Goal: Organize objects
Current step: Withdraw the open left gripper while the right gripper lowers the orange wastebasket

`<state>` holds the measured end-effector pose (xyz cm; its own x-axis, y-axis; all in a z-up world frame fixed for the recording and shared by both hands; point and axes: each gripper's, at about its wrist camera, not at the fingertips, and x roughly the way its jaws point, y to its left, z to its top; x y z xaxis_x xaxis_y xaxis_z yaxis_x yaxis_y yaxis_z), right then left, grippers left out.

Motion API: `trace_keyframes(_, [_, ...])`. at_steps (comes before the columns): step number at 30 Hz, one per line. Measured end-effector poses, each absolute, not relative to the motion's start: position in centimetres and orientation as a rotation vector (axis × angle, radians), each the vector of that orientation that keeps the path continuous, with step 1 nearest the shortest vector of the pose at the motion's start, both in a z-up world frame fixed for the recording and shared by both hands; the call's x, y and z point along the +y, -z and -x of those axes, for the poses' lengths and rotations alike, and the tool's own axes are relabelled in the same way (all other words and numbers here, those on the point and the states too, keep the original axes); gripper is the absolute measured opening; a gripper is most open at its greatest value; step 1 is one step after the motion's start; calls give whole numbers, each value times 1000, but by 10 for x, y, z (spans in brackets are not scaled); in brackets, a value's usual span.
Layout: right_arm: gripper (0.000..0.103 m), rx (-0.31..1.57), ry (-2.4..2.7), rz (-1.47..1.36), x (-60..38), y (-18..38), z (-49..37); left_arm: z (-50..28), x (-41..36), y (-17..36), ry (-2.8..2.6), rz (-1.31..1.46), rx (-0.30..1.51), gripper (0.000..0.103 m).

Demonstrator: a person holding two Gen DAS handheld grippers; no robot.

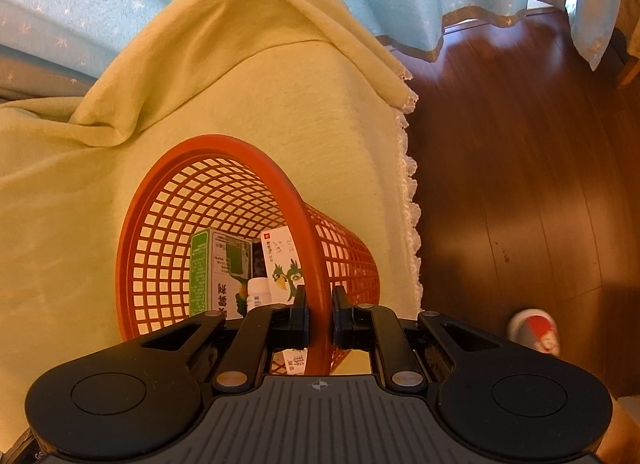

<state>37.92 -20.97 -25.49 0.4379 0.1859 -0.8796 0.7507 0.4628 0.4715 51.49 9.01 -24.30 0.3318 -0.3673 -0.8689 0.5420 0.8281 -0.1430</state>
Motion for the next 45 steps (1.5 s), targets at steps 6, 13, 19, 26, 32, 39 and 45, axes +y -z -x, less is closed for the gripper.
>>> trace_keyframes(6, [7, 1087, 430, -1080, -232, 254, -366, -502, 68, 240, 583, -188, 1072, 24])
trace_keyframes(13, [7, 1101, 372, -1069, -272, 257, -347, -475, 32, 239, 527, -184, 1064, 24])
trace_keyframes(19, [7, 1114, 339, -1065, -315, 266, -314, -443, -11, 241, 487, -186, 1061, 24])
trace_keyframes(26, [8, 1122, 351, -1053, -367, 275, -262, -407, -65, 253, 455, -179, 1071, 24])
trace_keyframes(32, [8, 1104, 385, -1057, -413, 283, -228, -386, -109, 269, 465, -184, 1090, 24])
trace_keyframes(39, [8, 1067, 445, -1096, -452, 310, -197, -376, -152, 305, 498, -222, 1121, 24])
trace_keyframes(45, [8, 1039, 483, -1115, -469, 357, -188, -384, -181, 359, 540, -258, 1134, 24])
